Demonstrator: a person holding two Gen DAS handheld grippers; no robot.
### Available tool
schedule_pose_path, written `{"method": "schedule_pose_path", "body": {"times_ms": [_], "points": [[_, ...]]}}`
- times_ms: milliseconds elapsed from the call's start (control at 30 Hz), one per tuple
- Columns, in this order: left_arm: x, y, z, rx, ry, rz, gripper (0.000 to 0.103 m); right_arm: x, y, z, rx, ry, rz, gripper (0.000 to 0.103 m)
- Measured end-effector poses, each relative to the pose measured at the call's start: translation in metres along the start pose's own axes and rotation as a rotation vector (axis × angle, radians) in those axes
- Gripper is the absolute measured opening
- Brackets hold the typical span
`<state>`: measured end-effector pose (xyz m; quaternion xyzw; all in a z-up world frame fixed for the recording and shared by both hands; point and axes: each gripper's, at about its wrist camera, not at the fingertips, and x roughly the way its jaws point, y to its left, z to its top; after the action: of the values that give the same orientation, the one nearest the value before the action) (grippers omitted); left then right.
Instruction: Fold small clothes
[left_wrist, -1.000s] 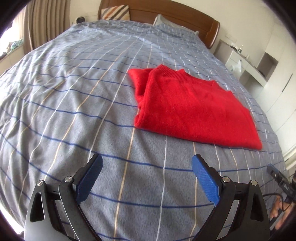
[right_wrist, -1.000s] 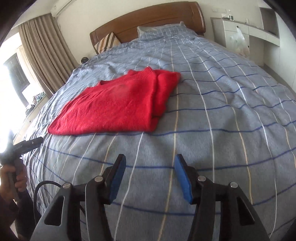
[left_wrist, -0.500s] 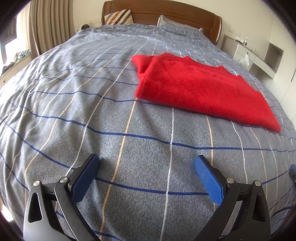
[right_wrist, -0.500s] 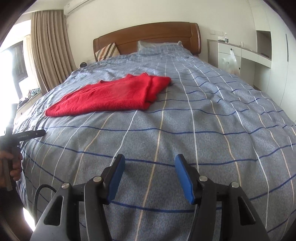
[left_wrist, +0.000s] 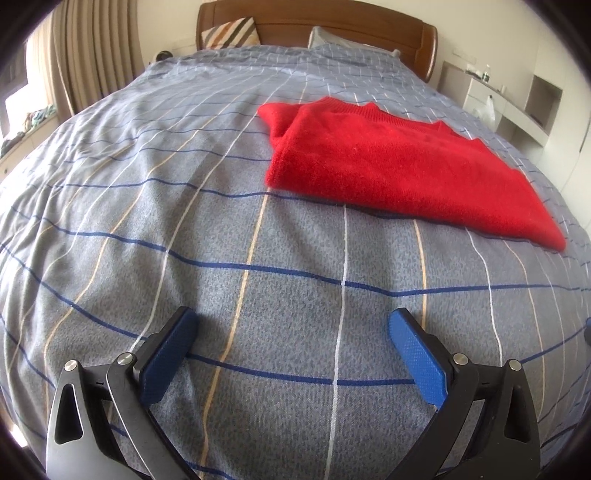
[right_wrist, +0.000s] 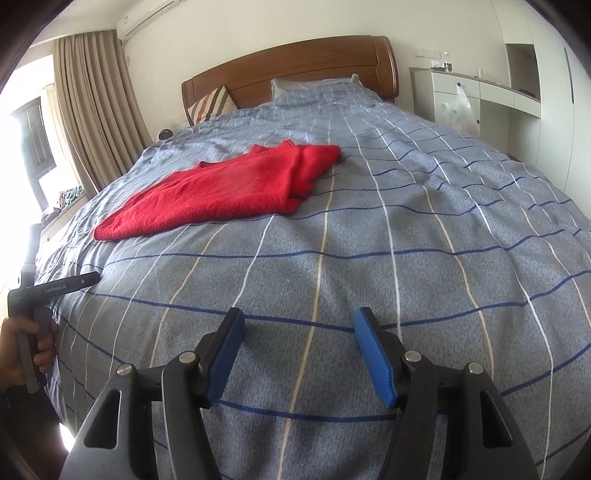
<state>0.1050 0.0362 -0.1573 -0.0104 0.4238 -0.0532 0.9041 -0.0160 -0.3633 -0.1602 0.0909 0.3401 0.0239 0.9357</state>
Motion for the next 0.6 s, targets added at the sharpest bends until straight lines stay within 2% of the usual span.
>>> {"method": "schedule_pose_path", "body": {"times_ms": [600], "points": [[0.0002,0.0005,0.0027,0.024,0.036,-0.008,0.103,-0.0054,0.0024,0.0002,0.001,-0.02,0.0,0.063]]}}
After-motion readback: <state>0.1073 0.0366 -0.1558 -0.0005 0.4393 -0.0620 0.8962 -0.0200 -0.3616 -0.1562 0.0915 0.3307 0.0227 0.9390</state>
